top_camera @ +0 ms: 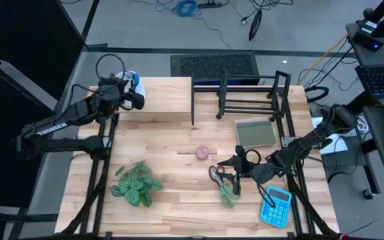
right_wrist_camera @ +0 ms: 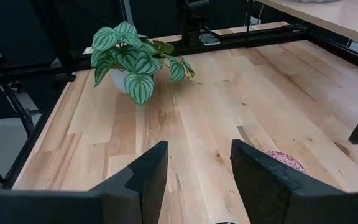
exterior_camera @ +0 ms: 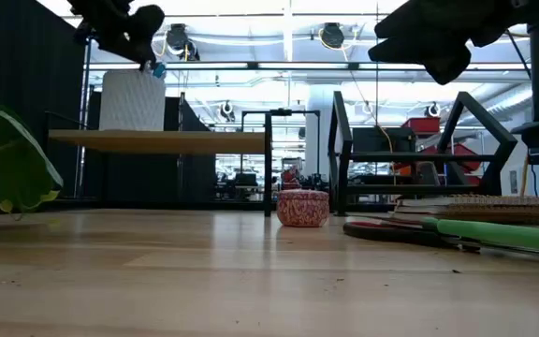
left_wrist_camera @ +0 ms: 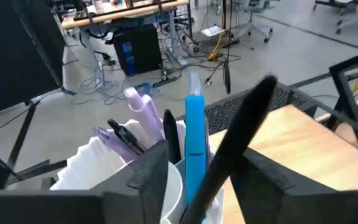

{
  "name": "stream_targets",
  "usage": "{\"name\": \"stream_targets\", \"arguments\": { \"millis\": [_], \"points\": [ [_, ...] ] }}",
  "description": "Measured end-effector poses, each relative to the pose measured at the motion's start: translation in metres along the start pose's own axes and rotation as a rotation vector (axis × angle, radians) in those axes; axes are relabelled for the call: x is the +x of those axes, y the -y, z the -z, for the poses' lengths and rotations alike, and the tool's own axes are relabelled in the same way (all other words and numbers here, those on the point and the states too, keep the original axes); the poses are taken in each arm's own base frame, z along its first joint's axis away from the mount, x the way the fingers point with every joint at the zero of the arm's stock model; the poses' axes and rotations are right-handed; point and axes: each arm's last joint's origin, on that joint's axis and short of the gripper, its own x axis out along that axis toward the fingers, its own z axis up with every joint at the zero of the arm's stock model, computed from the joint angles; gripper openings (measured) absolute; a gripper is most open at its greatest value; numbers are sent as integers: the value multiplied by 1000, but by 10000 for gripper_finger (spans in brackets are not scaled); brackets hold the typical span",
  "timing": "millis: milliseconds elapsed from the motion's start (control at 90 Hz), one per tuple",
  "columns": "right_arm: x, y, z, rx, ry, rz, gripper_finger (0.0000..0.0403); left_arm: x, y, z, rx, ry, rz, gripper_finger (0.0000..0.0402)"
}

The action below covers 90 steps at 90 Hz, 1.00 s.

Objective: Stock shelves
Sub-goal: Put the black pen into the white pen holder, then put the green scissors into the white pen holder

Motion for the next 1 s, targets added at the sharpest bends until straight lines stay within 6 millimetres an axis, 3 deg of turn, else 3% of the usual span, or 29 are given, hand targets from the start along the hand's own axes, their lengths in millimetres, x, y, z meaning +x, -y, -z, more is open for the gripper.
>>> {"name": "stream_targets", "arguments": {
  "millis": [489,1000],
  "points": [
    [-1,1,1,-31,-18,6,157,-31,-5,-48,93,144,83,169],
    [-2,2,4,-25,-41,9,157,-26,3,-43,203,83,207,152]
  ]
}}
